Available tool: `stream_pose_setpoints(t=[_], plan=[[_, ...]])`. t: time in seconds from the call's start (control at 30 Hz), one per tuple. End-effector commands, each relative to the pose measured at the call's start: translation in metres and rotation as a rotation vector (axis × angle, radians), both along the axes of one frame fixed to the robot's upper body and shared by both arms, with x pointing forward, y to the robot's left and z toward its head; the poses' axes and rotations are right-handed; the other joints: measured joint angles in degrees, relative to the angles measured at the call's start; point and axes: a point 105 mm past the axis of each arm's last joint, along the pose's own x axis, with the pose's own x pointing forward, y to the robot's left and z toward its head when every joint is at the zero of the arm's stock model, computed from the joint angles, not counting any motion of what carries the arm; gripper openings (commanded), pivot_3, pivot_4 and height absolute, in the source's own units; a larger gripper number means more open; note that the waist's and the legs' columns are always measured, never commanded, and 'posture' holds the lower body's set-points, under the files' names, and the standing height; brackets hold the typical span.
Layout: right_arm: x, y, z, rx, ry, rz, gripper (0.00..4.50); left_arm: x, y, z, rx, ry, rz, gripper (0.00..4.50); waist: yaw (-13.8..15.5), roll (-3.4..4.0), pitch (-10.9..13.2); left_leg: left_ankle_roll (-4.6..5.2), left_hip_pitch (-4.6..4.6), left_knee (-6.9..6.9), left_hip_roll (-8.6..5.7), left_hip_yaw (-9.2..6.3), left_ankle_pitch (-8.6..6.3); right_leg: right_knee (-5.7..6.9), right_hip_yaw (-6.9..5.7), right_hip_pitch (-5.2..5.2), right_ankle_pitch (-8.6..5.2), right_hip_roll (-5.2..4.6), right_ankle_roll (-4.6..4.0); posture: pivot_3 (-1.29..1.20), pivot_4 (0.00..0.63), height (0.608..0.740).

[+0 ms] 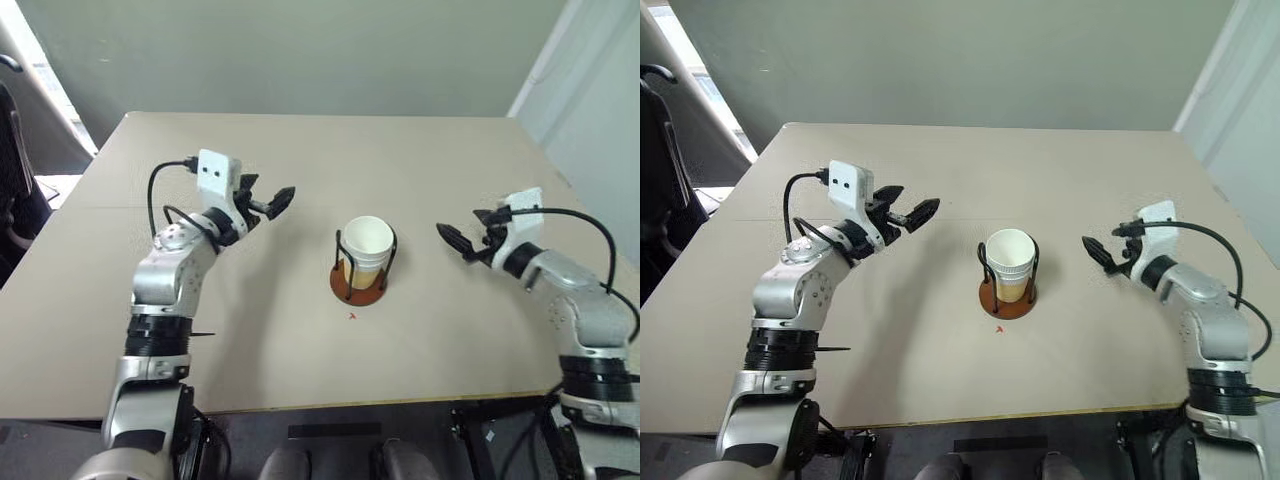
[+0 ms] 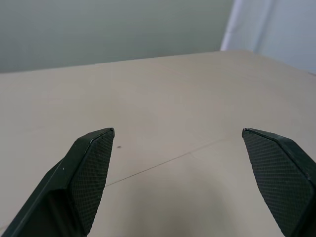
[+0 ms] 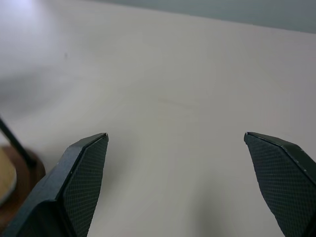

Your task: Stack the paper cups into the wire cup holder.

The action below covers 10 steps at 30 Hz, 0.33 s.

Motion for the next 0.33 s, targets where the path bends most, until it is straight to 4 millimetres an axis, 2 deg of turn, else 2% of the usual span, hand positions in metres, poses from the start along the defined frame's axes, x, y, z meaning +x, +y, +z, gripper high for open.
stream_pose_setpoints(t=[0.03,0.33], plan=[[0.008,-0.001,0.022,0.078,-0.082,-0.064,4.5,-0.001,0.022,0.008,-0.007,-0.053,0.15,4.44,-0.2,0.0,0.0,0.0,0.0,-0.05,0.0,0.01,0.0,0.0,0.0,-0.04,0.0,0.0,-0.02,0.0,0.15,0.74],[0.024,0.002,0.027,0.114,-0.156,-0.111,4.5,-0.003,0.056,0.003,0.013,-0.091,0.368,4.44,-0.1,0.0,0.0,-0.01,-0.03,-0.19,-0.02,0.0,0.0,-0.04,-0.01,-0.13,-0.05,-0.01,-0.12,0.0,0.15,0.74]])
